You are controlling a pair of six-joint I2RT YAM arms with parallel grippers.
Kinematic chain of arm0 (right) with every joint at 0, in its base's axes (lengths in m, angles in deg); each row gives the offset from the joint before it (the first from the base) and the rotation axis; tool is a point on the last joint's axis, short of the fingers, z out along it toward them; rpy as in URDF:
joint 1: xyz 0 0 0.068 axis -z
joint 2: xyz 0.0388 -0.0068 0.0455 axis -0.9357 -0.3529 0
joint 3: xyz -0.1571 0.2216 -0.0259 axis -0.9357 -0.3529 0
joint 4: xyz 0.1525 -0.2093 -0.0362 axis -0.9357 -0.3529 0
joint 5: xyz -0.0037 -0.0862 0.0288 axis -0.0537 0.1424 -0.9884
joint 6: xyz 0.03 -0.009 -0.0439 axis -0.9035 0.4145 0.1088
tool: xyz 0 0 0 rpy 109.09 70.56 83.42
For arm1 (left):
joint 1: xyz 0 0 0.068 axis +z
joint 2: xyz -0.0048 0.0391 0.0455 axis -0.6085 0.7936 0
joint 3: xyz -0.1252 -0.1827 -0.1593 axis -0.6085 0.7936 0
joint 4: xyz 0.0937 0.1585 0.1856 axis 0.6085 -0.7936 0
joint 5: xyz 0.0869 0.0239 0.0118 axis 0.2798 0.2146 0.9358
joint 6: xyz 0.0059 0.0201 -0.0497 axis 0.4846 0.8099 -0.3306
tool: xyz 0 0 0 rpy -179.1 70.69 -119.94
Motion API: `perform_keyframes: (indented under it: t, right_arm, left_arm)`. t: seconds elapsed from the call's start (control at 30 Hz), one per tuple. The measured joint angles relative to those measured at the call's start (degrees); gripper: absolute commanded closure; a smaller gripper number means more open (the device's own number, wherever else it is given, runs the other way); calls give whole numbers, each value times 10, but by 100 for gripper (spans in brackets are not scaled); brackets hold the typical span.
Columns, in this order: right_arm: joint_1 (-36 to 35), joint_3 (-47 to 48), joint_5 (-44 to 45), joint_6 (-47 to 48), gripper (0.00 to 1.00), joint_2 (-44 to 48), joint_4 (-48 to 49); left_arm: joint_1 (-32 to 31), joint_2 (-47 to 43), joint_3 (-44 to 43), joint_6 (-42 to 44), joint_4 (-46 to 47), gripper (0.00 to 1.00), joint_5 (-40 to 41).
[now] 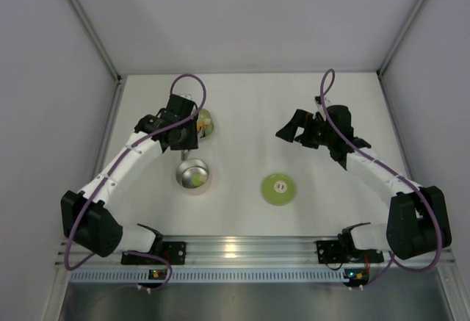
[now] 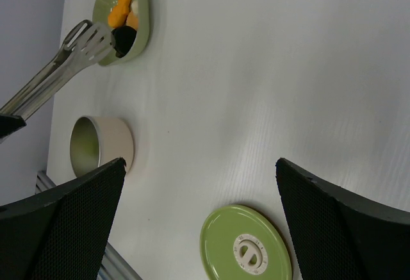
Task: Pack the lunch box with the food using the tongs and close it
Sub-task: Pick up the fake food from the plate.
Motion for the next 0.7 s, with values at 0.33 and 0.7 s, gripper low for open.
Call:
perform_keyframes:
  t: [0.33, 0.7]
  right_arm:
    - [0, 0, 0, 0, 1, 0, 0]
    - [0, -8, 0, -17, 1, 21, 4]
  left_arm:
    - [0, 19, 14, 0, 7, 58, -6]
    - [0, 30, 19, -9, 30, 76, -9]
